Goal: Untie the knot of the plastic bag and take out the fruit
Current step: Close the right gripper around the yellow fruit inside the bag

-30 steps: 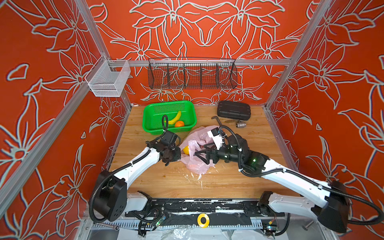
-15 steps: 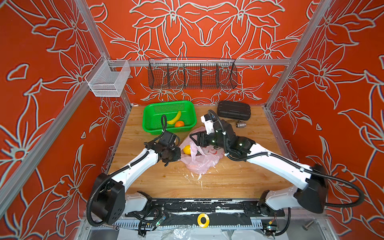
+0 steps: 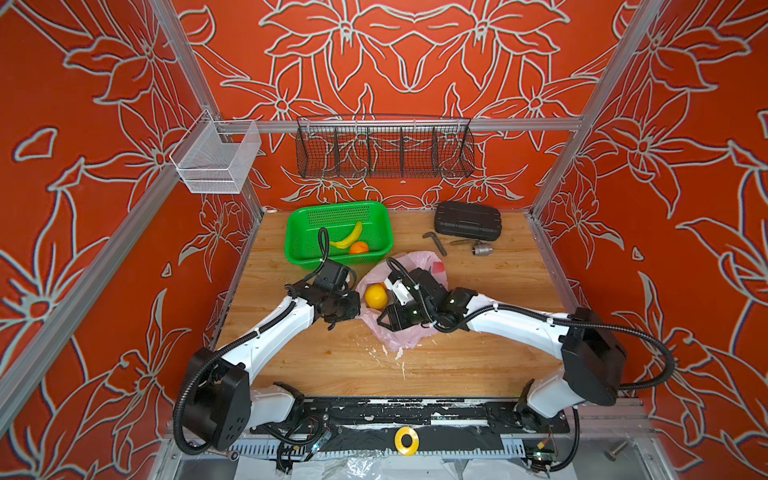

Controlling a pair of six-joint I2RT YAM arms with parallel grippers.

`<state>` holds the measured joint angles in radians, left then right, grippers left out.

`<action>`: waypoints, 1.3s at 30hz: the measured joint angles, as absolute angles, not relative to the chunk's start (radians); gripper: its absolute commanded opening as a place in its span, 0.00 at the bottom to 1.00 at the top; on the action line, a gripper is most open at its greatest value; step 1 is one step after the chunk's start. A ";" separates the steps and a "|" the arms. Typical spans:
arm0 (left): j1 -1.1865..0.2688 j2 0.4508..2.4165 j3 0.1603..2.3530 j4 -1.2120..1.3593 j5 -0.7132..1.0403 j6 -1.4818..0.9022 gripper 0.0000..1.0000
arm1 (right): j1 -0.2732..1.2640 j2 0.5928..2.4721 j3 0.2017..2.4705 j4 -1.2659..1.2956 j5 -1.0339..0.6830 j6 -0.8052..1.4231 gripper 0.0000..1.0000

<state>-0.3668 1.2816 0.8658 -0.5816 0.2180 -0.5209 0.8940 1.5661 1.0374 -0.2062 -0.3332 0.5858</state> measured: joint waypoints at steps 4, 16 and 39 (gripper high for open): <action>-0.366 1.282 0.866 -0.582 0.237 -0.517 0.00 | 0.894 1.583 1.045 -0.159 -0.241 0.596 0.66; -0.366 1.251 0.866 -0.601 0.208 -0.517 0.00 | 0.889 1.759 1.195 -0.133 0.013 0.586 0.90; -0.366 1.248 0.866 -0.603 0.184 -0.521 0.00 | 0.885 1.995 1.374 -0.138 0.048 0.582 0.71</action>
